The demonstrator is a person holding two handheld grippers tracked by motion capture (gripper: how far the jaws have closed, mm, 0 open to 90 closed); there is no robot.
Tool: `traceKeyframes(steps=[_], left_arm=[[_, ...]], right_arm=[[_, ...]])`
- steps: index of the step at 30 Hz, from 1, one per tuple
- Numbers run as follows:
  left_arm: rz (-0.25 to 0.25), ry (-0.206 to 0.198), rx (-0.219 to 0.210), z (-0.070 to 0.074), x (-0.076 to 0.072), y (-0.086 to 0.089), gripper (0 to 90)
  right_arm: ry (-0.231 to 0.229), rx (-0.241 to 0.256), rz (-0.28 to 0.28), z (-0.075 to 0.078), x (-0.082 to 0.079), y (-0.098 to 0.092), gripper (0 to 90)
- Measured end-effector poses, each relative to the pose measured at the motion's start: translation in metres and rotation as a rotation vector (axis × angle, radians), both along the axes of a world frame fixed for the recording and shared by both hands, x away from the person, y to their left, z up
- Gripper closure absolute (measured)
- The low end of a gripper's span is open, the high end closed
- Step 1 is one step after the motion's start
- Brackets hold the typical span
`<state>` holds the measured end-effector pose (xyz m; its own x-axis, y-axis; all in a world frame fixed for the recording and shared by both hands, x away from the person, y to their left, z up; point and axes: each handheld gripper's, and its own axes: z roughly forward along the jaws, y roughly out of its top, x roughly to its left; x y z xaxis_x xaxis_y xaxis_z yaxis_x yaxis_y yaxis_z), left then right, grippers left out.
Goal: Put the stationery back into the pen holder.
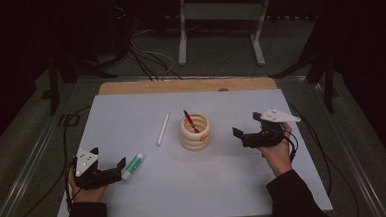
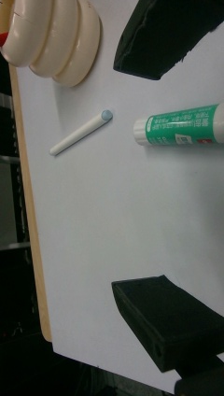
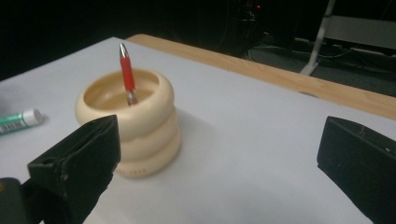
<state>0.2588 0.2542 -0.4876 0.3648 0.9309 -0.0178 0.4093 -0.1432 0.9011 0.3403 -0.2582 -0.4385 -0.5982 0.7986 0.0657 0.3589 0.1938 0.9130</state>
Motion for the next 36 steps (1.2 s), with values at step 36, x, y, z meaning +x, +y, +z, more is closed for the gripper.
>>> traceKeyframes(steps=[36], left_arm=[[-0.024, -0.013, -0.007, 0.021, 0.000, -0.004, 0.0]], right_arm=[[-0.029, 0.050, -0.075, -0.027, -0.047, -0.049, 0.0]])
